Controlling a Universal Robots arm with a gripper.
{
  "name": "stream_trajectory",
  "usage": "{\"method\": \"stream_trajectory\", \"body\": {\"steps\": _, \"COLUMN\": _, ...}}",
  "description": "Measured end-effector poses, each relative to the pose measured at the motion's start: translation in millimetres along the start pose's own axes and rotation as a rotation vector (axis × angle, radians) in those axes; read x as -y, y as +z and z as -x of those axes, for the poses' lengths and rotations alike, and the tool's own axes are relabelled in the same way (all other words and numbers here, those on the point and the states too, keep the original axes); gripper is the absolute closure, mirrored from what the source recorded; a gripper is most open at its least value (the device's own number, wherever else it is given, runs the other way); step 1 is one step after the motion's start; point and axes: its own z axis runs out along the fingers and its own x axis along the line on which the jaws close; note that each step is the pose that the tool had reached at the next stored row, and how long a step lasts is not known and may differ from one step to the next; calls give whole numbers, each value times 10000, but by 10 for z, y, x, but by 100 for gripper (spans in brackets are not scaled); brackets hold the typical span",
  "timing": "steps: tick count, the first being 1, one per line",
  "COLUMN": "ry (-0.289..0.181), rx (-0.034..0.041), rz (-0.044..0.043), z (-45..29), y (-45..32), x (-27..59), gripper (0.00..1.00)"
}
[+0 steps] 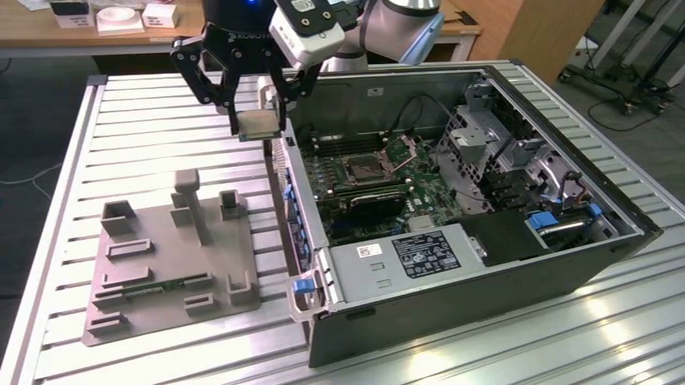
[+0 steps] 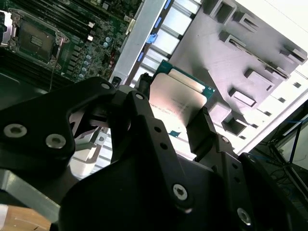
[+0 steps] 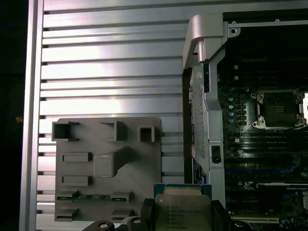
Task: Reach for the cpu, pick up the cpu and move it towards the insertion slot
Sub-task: 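Pick up the cpu and move it towards the insertion slot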
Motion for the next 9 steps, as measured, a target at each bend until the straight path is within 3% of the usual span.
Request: {"method": "stream_trajectory", "body": {"steps": 9, "ry": 0, "rx": 0, "rz": 0, "z": 34, "y": 3, "x": -1, "gripper": 46}}
